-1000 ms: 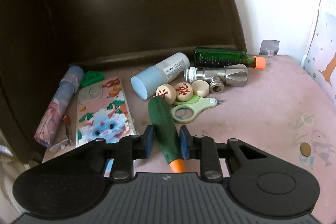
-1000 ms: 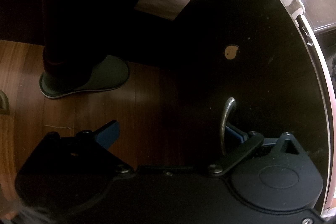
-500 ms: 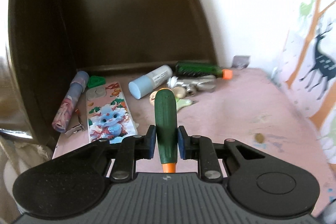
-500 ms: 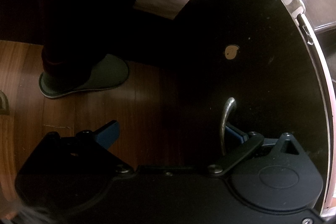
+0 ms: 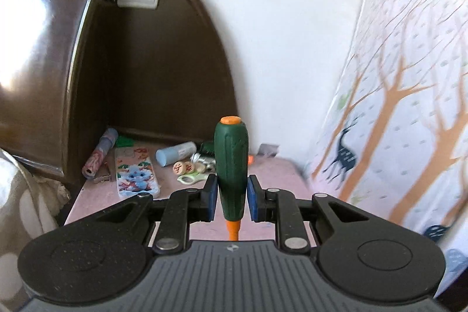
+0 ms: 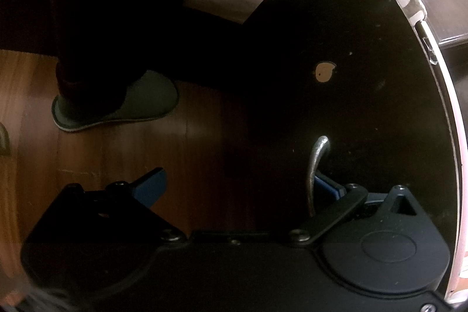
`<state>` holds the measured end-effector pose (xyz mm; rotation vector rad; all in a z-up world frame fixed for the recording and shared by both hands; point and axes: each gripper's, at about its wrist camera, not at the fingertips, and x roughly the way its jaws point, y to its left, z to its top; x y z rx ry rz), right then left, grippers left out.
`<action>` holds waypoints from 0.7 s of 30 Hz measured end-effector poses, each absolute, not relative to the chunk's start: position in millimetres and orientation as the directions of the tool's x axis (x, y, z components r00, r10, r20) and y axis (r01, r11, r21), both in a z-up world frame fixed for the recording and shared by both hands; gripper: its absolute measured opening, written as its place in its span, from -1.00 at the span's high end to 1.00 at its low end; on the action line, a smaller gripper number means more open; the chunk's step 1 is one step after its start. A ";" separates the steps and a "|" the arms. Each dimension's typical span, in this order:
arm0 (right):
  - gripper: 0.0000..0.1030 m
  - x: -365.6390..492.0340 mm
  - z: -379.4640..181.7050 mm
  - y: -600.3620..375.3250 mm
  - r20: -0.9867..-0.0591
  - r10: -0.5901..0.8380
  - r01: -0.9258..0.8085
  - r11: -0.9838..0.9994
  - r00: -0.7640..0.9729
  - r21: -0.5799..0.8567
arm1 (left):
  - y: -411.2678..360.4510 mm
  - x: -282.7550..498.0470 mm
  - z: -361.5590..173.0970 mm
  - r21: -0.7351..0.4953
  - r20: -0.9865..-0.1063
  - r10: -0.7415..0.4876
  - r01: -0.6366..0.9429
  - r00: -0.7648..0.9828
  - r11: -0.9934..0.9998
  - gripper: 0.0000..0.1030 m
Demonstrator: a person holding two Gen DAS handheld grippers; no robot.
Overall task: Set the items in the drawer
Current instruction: 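Lift the screwdriver and carry it toward the open drawer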
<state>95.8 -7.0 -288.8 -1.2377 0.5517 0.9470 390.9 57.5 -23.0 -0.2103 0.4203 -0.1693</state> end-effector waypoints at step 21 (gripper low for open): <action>-1.00 96.1 -293.9 -2.3 -0.798 0.284 -0.837 0.035 0.532 -0.545 | 48.5 277.1 -121.0 -0.175 -0.697 -0.260 0.194 0.668 0.965 0.62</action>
